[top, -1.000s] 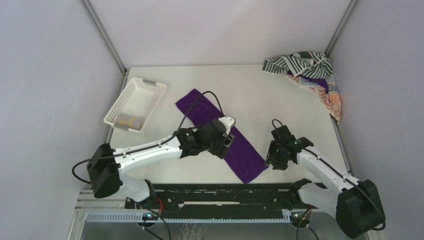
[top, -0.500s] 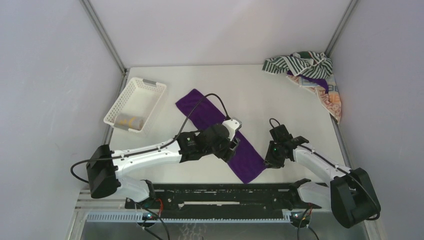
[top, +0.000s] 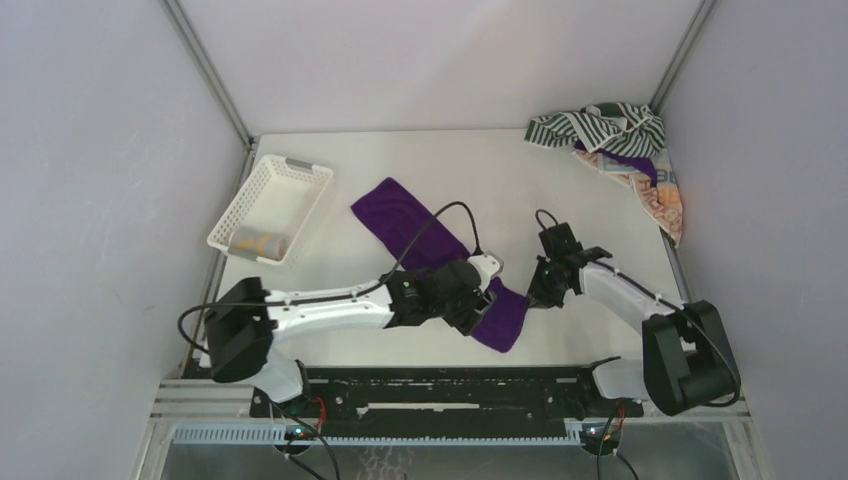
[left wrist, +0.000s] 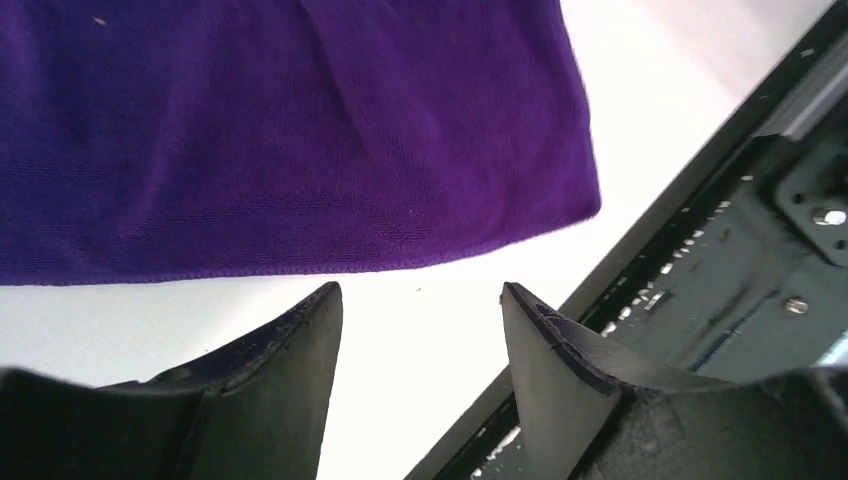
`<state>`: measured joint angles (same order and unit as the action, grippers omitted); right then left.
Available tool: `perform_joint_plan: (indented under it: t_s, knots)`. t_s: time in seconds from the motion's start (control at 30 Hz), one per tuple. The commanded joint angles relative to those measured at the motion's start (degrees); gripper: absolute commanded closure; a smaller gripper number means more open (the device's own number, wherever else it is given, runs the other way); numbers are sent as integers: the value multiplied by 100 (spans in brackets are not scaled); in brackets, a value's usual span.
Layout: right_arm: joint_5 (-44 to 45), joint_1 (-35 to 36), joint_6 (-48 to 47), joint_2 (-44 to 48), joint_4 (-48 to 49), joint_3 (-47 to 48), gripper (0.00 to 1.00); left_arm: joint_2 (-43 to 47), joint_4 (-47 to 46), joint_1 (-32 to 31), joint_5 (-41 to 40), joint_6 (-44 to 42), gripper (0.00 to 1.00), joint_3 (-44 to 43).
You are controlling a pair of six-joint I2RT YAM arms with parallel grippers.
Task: Roll the towels
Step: Fold the towel at the center of the board.
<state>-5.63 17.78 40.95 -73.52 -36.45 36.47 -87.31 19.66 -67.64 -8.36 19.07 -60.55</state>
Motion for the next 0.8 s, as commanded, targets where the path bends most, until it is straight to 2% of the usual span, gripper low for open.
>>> perform_joint_plan:
  t_s: [0.0, 0.13, 0.4, 0.57, 0.77]
  knots:
    - [157, -270, -417, -442, 499, 686, 100, -529, -178, -13, 43, -202, 35, -563]
    - [65, -366, -547, -887, 582, 1053, 100, -1026, 20, -72, -49, -58, 37, -1199]
    - [-192, -713, -700, -1154, 541, 986, 100, -1785, 420, -679, -688, -182, 39, -2240]
    - [-418, -989, -780, -1116, 607, 748, 100, -2244, 424, -812, -506, -457, 46, -2658]
    - [-523, -1137, -864, -1188, 636, 739, 100, -2701, 552, -961, -487, -710, 46, -2911]
